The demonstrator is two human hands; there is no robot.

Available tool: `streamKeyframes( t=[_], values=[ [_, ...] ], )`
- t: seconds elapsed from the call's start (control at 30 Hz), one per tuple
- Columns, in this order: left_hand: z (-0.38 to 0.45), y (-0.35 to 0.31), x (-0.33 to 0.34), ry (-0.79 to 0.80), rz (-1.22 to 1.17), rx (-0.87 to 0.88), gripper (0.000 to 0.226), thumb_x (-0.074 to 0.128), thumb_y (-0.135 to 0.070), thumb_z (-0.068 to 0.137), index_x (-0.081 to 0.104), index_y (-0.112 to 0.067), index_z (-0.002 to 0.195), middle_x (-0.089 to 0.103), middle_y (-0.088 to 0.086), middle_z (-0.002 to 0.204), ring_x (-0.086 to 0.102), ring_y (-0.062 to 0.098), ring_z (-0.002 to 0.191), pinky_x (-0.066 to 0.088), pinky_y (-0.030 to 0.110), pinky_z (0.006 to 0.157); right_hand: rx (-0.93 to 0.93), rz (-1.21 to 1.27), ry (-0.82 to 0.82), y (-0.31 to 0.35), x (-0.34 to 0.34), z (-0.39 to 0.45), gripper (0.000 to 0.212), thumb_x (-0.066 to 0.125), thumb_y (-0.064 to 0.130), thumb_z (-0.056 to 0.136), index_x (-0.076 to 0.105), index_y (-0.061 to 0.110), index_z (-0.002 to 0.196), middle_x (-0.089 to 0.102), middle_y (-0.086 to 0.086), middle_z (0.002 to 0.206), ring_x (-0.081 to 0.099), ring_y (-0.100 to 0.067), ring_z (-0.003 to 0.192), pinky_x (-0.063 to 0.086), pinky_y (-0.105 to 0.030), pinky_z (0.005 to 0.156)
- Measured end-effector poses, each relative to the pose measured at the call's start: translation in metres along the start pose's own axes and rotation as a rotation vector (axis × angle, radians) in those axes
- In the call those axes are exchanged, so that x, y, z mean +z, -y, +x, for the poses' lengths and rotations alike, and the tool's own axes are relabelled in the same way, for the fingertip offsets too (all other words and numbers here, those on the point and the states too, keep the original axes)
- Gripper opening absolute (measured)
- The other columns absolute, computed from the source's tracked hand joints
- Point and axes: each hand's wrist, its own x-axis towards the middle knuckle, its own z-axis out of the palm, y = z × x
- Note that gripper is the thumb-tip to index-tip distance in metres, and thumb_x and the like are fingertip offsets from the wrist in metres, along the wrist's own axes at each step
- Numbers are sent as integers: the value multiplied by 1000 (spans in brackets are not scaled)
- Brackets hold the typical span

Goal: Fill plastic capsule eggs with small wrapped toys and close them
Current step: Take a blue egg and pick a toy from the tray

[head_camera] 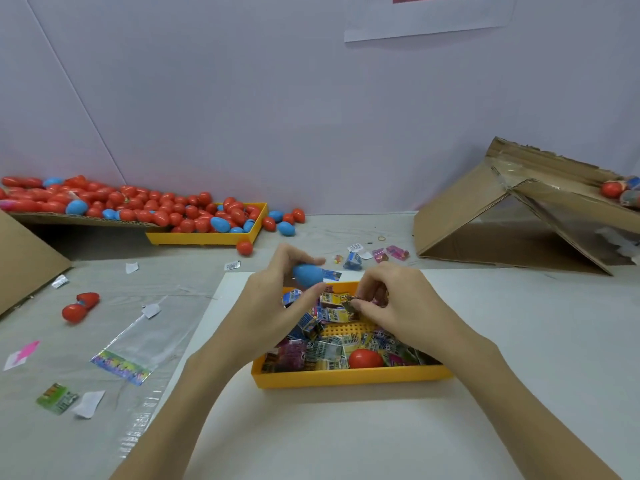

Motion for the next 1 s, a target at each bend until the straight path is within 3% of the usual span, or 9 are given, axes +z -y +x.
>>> streamKeyframes(
  t=[0.13,0.27,0.33,0.43,0.57,0.7,0.77,0.87,1.0],
  values=[
    [1,5,2,-6,53,35,36,69,-6,96,61,-21,127,64,-10,120,66,12,103,59,32,89,39,112,86,-2,-1,0,21,86,41,81,70,29,76,69,11,78,61,-6,76,48,-20,64],
    [-1,3,8,94,-125,-112,31,48,-30,102,55,-42,130,57,-19,84,56,5,77,48,20,71,27,169,64,-6,0,0,28,86,49,76,72,25,73,69,9,73,61,-4,73,47,-18,62],
    [-2,3,13,95,-82,-91,24,48,-35,108,52,-42,131,54,-16,76,51,4,65,43,17,61,11,191,37,-6,1,-1,30,83,50,80,70,24,71,68,8,69,60,-5,68,46,-17,60],
    [-3,-1,15,104,-51,-49,22,48,-27,108,53,-35,128,49,-13,67,45,7,58,37,18,54,1,222,-19,-6,2,0,33,74,50,89,64,24,70,64,5,65,58,-6,61,44,-17,58],
    [-4,-4,18,93,-61,-48,7,55,-32,105,59,-35,111,51,-10,66,46,8,57,39,19,54,15,186,-118,-6,5,2,38,67,51,93,61,20,72,58,3,64,52,-8,62,40,-19,57],
    [-6,-11,27,43,31,-15,30,69,-56,87,68,-34,106,65,-9,76,58,14,66,50,29,61,38,251,-140,-1,9,2,44,60,60,88,58,20,71,54,5,62,48,-8,57,38,-19,56],
    [-7,-14,30,11,-8,-31,33,74,-56,82,72,-32,105,62,-4,68,53,11,59,47,23,56,40,358,-123,3,9,2,48,57,65,85,60,19,71,54,5,61,48,-7,56,40,-21,54],
    [-4,-16,30,-16,-172,-155,16,82,-45,79,74,-34,88,64,4,68,60,21,63,52,25,60,40,514,-83,10,11,0,46,57,61,89,61,18,72,54,7,59,51,-7,56,45,-21,55],
    [-2,-13,23,-27,-323,-355,10,80,-37,86,76,-32,78,66,-10,64,58,-1,57,47,12,54,108,692,-61,16,6,2,50,45,53,100,70,13,82,60,12,61,54,-1,57,44,-14,59]
  ],
)
